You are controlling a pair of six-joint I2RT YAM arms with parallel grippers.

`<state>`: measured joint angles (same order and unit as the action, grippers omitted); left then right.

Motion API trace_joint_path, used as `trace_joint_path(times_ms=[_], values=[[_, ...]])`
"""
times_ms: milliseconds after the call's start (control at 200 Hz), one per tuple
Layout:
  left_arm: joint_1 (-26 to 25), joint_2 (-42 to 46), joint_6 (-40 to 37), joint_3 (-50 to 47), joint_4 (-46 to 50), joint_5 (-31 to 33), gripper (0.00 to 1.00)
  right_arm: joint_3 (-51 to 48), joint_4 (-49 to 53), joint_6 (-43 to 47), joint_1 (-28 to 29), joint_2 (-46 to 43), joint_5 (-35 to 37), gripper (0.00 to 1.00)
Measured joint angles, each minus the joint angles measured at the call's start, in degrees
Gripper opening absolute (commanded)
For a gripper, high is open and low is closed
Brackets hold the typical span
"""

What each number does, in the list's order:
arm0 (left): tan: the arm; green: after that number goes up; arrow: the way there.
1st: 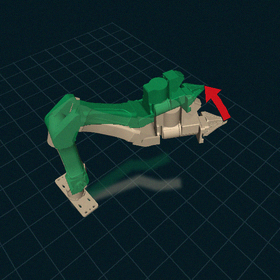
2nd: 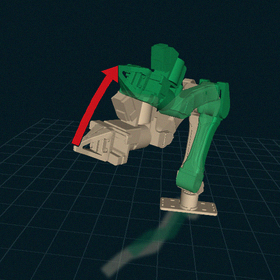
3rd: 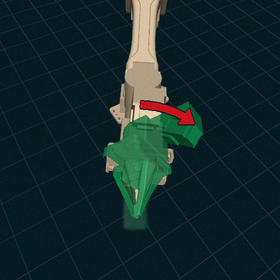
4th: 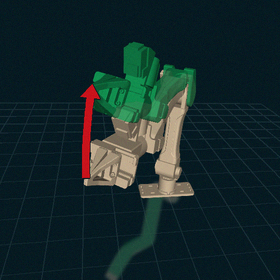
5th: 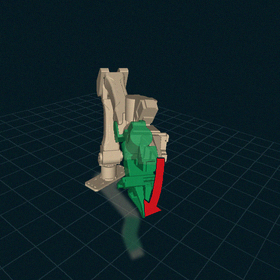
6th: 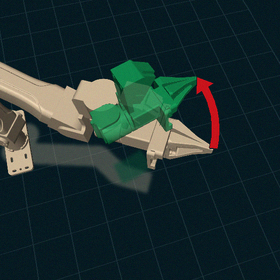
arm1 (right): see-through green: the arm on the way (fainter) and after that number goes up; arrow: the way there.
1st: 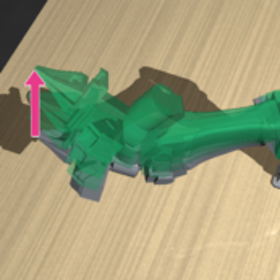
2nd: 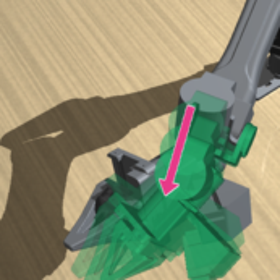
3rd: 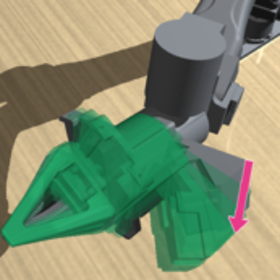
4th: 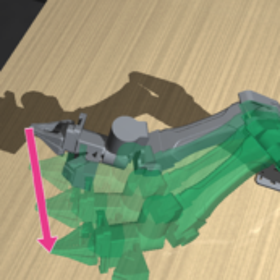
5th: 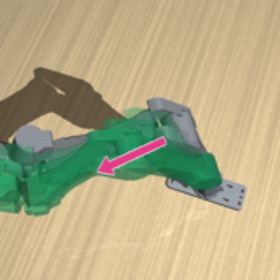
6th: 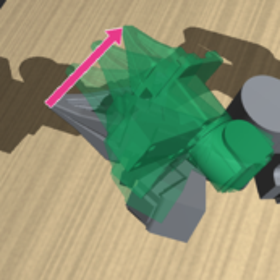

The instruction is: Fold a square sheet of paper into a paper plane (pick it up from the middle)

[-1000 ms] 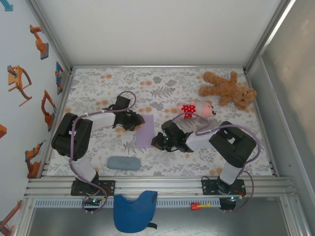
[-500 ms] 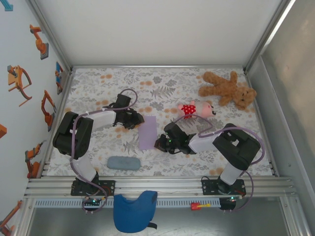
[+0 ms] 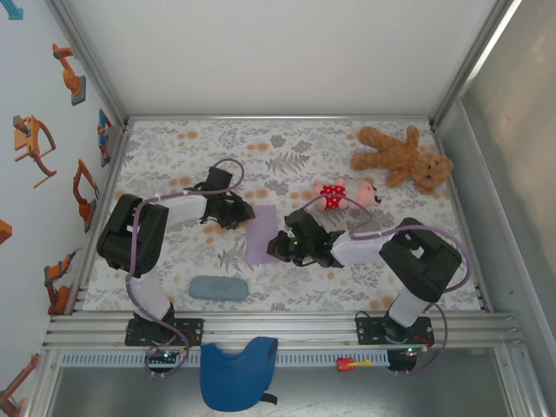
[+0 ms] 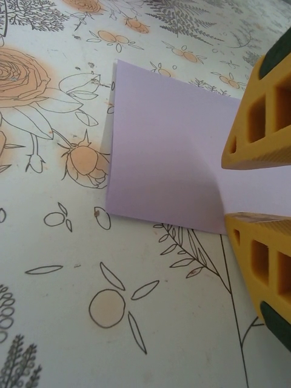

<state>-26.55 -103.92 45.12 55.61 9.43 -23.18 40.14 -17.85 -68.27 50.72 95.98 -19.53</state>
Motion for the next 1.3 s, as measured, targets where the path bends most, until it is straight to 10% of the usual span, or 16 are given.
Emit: trace_joint_path(times_ms=[1302], values=[[-0.04, -0.09, 0.02, 0.00, -0.22, 0.00, 0.26, 8.85, -4.11, 1.49, -0.76, 12.28, -0.39, 0.00]])
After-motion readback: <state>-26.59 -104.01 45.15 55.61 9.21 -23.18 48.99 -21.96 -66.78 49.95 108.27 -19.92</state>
